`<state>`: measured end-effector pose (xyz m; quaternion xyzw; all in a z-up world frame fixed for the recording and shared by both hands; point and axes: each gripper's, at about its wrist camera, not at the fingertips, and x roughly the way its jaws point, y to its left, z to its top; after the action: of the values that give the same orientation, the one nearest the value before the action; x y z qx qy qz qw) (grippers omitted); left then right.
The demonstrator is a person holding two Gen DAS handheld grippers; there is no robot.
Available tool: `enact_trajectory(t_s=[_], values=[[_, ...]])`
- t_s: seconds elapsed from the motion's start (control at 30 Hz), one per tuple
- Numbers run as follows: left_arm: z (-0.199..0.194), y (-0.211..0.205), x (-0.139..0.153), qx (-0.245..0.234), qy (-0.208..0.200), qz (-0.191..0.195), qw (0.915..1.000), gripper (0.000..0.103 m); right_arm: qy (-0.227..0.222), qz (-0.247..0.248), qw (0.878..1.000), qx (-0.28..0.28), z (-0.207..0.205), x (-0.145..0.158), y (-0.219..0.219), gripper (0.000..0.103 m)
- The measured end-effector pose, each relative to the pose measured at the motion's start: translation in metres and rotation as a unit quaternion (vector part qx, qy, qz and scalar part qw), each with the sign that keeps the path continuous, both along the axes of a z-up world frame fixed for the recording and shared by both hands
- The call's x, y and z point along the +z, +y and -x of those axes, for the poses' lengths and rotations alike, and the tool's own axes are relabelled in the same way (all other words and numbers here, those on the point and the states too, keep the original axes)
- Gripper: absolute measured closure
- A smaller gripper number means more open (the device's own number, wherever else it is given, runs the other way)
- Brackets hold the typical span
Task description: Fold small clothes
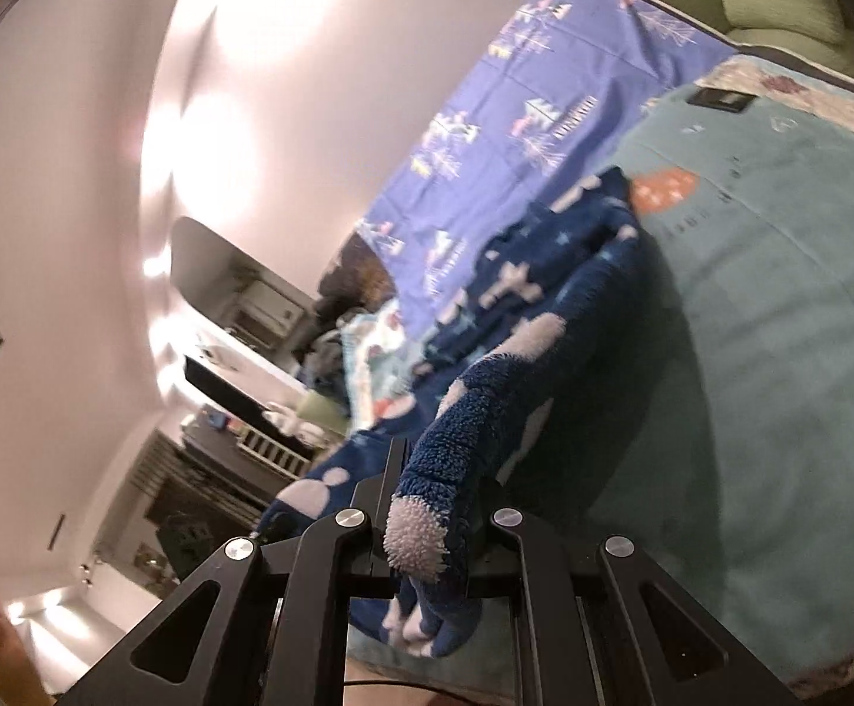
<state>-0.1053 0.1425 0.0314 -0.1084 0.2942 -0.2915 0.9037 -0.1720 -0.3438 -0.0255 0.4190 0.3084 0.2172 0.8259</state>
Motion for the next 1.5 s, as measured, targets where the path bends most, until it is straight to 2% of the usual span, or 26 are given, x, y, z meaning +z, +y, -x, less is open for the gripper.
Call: enact_trajectory(t_s=[0.13, 0.33, 0.5, 0.67, 0.77, 0.87, 1.03, 1.23, 1.4, 1.5], values=[[-0.012, -0.01, 0.027, -0.01, -0.027, 0.004, 0.9996, 0.088, -0.026, -0.008, 1.0, 0.01, -0.02, 0.023, -0.003, 0.092], [-0.042, -0.013, 0.072, 0.009, -0.08, 0.024, 0.9965, 0.088, -0.067, -0.023, 0.997, -0.002, -0.058, 0.054, -0.017, 0.092], [-0.086, -0.014, 0.1, 0.044, -0.109, 0.023, 0.9928, 0.089, -0.093, -0.031, 0.995, -0.019, -0.102, 0.073, -0.031, 0.092], [-0.138, -0.016, 0.11, 0.097, -0.121, 0.021, 0.9877, 0.089, -0.105, -0.025, 0.993, -0.047, -0.151, 0.085, -0.043, 0.092], [-0.173, -0.023, 0.103, 0.14, -0.129, -0.004, 0.9817, 0.089, -0.101, -0.013, 0.992, -0.07, -0.19, 0.083, -0.052, 0.092], [-0.212, -0.032, 0.09, 0.16, -0.123, -0.025, 0.979, 0.089, -0.092, -0.003, 0.991, -0.092, -0.231, 0.073, -0.06, 0.092], [-0.265, -0.046, 0.068, 0.161, -0.101, -0.049, 0.9805, 0.089, -0.068, 0.022, 0.992, -0.1, -0.298, 0.044, -0.064, 0.092], [-0.32, -0.068, 0.036, 0.167, -0.087, -0.098, 0.9771, 0.089, -0.036, 0.042, 0.993, -0.103, -0.359, 0.004, -0.065, 0.092], [-0.379, -0.074, -0.007, 0.172, -0.045, -0.128, 0.9757, 0.089, -0.002, 0.052, 0.993, -0.11, -0.402, -0.031, -0.071, 0.092], [-0.409, -0.076, -0.045, 0.177, -0.002, -0.147, 0.9732, 0.089, 0.046, 0.087, 0.988, -0.116, -0.431, -0.062, -0.074, 0.091]])
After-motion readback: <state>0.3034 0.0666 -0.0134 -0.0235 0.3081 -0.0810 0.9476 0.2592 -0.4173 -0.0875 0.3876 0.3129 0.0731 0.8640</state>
